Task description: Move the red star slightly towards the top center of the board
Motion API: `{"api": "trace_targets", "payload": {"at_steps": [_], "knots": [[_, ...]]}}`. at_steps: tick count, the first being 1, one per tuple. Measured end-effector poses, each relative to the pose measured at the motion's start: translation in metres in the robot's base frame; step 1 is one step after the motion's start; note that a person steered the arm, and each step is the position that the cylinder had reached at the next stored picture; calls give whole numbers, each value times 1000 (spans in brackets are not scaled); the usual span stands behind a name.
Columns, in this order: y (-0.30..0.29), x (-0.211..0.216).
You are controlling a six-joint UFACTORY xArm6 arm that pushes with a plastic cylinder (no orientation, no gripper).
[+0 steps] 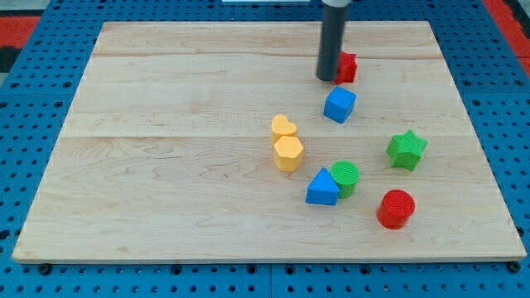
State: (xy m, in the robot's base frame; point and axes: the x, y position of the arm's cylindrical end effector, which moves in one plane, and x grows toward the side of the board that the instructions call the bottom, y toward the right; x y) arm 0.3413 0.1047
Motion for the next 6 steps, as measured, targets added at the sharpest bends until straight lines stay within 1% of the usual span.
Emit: {"api": "trace_targets", "payload": {"at_steps": [1,2,3,4,6], "knots": [[32,8],[45,-22],[18,-50],[-9,-56],[-13,-68]]}}
